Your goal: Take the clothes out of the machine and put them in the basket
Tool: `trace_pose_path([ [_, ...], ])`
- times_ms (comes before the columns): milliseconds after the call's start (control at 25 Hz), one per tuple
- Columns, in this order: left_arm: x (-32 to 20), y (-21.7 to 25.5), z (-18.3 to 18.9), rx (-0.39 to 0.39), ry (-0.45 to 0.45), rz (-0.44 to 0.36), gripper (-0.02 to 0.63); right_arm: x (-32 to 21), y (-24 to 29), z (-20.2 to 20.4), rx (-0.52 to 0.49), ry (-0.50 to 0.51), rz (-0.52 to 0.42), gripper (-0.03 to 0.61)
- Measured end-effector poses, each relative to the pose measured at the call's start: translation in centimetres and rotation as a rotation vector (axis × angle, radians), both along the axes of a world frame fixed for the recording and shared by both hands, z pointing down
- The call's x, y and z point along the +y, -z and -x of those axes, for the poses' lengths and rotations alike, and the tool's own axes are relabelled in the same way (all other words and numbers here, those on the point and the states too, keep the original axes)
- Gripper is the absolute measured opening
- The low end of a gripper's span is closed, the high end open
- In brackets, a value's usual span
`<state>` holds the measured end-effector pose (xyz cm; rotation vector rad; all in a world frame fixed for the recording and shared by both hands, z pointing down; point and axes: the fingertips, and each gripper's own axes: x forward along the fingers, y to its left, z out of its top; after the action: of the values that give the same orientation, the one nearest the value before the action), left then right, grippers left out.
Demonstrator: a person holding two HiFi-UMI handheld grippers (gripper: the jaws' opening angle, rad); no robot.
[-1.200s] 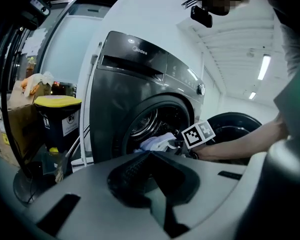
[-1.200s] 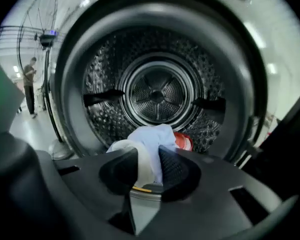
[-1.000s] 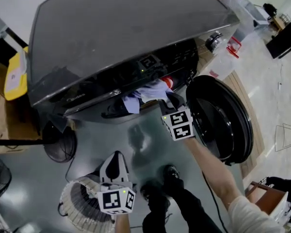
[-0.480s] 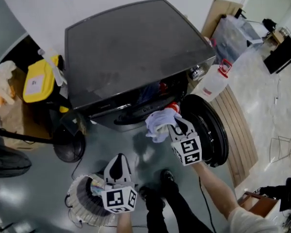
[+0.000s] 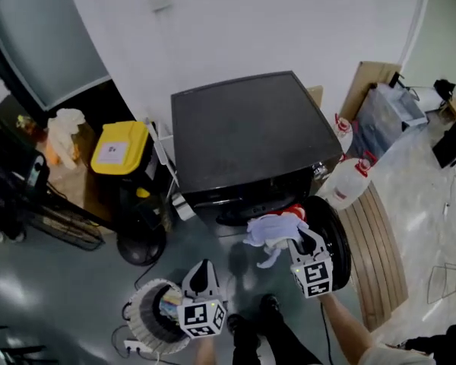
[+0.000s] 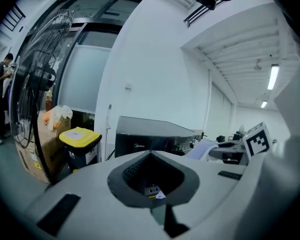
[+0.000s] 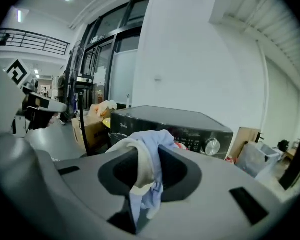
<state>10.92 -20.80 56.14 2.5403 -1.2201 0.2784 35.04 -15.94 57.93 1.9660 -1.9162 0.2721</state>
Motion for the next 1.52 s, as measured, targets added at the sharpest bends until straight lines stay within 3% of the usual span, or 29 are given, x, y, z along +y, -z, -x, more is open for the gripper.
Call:
trace_pose_path([
  [360,0.6,9.4,7.1,-0.045,0.099,-0.076,0.018,-2.0,13.0,5.5,0.020,0.171,-0.085,0.101],
  [720,2.7,16.5,14.1,-0.028,0.268,-0.142,0.018,-2.0,19.0,12.9,-0.037,0.327,-0.124,0.101],
  [1120,6.0,19.0,22.7,-0.034,0.463,-0.180,0.018,-1.1,21.0,23.6,-0.063,0.559,-0.153,0.101],
  [1520,12.5,19.4,34.4,-0.048,0.726,-0.171,0.018,0.0,23.4,38.6,-0.096,0.867,-0.184,0.103],
])
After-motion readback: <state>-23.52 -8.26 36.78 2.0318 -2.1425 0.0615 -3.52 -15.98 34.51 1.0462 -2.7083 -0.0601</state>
